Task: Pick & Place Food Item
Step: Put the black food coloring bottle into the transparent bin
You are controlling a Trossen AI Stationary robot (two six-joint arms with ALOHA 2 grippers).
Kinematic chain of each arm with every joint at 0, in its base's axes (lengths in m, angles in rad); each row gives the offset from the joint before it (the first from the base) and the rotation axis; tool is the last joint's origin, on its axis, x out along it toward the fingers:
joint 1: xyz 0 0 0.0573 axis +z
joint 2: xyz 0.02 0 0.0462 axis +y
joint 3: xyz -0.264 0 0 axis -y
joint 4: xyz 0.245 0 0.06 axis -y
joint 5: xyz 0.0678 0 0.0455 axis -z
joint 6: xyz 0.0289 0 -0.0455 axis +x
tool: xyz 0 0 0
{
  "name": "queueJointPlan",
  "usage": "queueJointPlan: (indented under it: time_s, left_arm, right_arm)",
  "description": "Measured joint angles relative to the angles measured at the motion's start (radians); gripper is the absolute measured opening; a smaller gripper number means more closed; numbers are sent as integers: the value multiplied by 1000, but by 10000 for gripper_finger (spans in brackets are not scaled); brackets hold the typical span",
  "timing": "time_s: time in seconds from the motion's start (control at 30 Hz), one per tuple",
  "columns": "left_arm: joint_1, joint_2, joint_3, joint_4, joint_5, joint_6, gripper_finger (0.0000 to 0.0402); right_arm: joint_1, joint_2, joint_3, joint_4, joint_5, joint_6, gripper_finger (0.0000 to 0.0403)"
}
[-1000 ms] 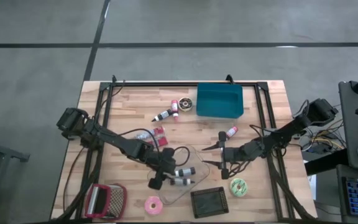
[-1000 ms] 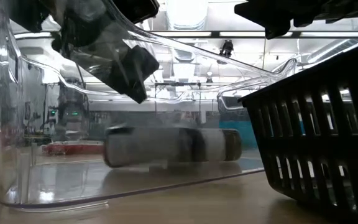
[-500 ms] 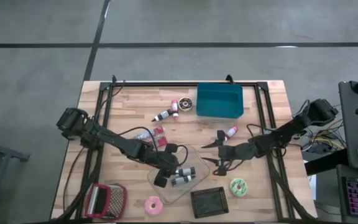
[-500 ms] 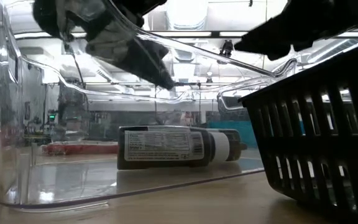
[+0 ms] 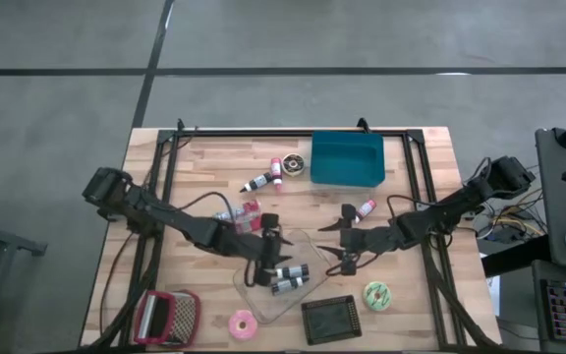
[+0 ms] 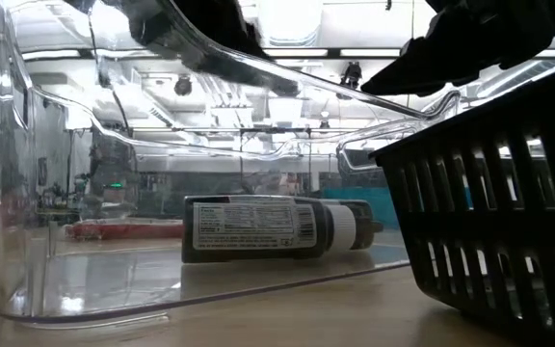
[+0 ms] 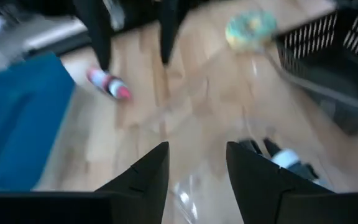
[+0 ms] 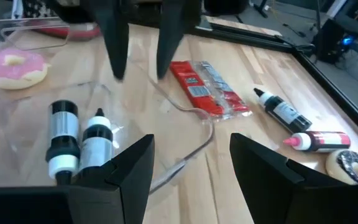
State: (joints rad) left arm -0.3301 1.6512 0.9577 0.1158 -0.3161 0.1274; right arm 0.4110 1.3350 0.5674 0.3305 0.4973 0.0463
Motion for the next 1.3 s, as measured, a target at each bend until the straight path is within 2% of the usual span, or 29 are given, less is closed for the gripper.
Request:
queueJointPlan:
  time_s: [0.27,0.37,0.53,0.7,0.9,1.1,1.3]
  left_arm:
    - [65,-280,-322,367,-7,11,161]
    - [90,-409,-445,448,-7,6,161]
    - [134,-606,-584,410,-13,-77,161]
    - [163,-741,-630,243,-45,-205,161]
    - [168,-790,-632,82,-153,-267,161]
    - [187,-758,-619,6,-155,-389,161]
    - [234,-678,-557,-65,-152,-425,161]
  right_arm:
    - [0,0,0,-1,0,-4,208]
    - [0,0,0,2,0,-8,208]
    - [0,0,0,2,-1,-13,208]
    - [0,0,0,2,-2,-16,208]
    - [1,0,0,3,-3,-19,208]
    - [1,0,0,3,-3,-20,208]
    - [1,0,-1,2,-3,-24,208]
